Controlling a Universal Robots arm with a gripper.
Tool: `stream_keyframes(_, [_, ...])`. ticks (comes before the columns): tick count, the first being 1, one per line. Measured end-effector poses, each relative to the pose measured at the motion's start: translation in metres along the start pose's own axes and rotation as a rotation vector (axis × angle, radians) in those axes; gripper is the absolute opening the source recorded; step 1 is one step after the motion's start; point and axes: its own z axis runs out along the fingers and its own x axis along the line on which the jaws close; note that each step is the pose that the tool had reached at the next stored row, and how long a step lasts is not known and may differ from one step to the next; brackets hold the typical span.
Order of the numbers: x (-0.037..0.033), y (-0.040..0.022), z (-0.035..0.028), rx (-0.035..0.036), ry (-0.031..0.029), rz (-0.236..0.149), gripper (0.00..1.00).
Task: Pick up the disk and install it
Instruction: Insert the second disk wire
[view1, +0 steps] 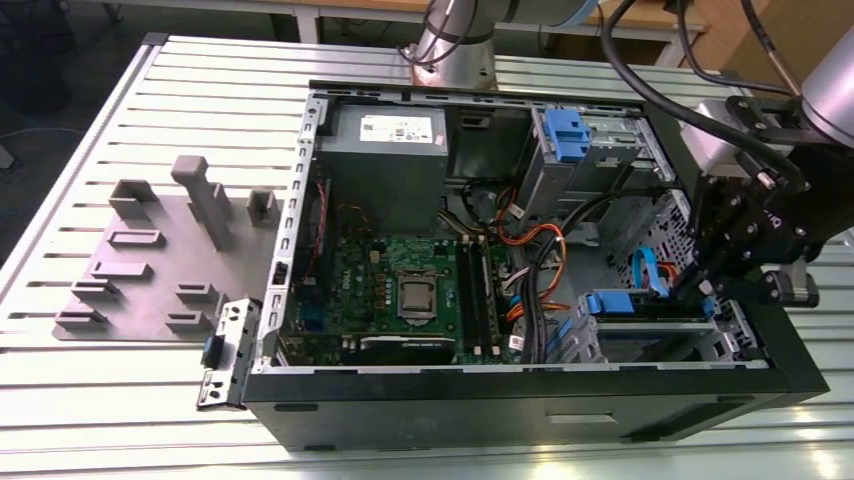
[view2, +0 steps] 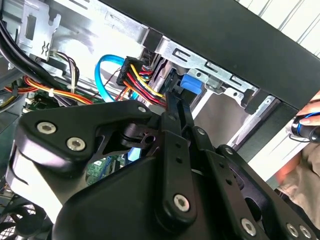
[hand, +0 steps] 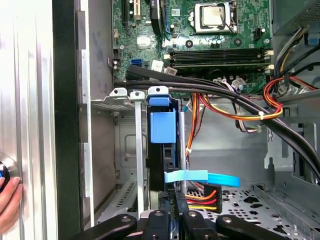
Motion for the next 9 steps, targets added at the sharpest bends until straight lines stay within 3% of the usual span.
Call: stream_keyframes(9, [0.0001, 0.001, 0.0007, -0.0001, 0.0001, 0.001, 0.16])
